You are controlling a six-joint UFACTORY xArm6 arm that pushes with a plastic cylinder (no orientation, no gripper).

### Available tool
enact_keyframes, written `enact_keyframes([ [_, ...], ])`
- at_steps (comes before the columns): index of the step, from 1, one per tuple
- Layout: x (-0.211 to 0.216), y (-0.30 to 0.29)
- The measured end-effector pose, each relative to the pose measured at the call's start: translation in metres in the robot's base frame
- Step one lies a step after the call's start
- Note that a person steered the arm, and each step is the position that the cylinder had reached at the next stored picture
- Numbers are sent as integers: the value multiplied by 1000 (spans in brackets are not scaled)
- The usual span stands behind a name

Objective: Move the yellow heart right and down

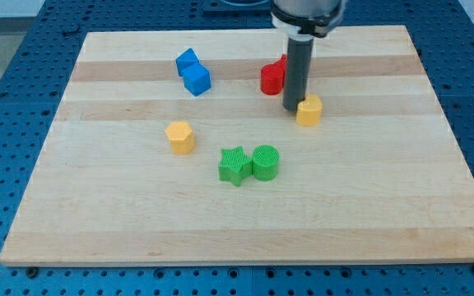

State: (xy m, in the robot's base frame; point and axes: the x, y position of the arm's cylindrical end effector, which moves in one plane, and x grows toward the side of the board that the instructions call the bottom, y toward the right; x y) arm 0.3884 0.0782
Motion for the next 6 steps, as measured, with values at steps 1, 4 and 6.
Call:
enact_keyframes([
  [1, 1, 10],
  [4, -9, 32],
  [6, 37, 60],
])
